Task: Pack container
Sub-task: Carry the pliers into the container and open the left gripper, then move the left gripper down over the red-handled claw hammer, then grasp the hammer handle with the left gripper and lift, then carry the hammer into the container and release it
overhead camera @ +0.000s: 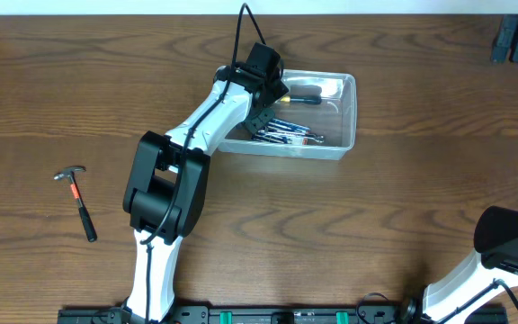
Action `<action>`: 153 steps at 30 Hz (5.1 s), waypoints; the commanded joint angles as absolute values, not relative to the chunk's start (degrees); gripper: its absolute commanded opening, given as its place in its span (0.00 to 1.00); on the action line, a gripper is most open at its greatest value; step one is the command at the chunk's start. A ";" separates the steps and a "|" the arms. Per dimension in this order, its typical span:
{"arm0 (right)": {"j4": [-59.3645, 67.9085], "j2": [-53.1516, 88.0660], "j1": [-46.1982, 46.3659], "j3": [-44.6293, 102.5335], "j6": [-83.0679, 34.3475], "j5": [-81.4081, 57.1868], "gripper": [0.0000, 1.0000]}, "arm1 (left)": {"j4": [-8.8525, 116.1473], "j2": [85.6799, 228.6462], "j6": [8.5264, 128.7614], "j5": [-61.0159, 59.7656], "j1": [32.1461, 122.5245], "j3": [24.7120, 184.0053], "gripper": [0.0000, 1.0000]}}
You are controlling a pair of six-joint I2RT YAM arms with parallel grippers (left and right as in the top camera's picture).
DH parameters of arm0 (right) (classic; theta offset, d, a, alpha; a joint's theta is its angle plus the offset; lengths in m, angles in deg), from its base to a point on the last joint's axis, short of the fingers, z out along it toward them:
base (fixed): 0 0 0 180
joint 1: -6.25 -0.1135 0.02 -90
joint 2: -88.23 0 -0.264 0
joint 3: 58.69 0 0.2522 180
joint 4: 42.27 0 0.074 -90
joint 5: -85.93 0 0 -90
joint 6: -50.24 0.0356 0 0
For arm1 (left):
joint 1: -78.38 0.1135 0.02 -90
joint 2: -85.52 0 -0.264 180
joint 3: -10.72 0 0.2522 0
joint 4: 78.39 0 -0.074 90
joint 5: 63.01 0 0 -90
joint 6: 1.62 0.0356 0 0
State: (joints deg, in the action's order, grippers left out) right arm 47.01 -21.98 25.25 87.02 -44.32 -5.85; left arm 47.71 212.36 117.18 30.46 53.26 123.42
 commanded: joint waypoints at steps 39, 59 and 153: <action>50.95 -22.42 25.38 87.23 -43.44 -6.42 0.99 | 35.87 189.26 87.26 30.83 108.47 101.56 0.99; 52.67 -22.42 25.38 87.23 -43.42 -6.42 0.99 | 57.33 189.26 101.86 26.08 108.56 87.42 0.98; 56.13 -22.42 25.38 87.23 -43.44 -5.32 0.99 | 54.01 190.42 95.54 22.04 109.10 92.75 0.06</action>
State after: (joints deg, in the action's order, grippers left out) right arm 56.08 -21.98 25.25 87.02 -44.29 -5.59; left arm 55.80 193.30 95.93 22.48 111.49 89.47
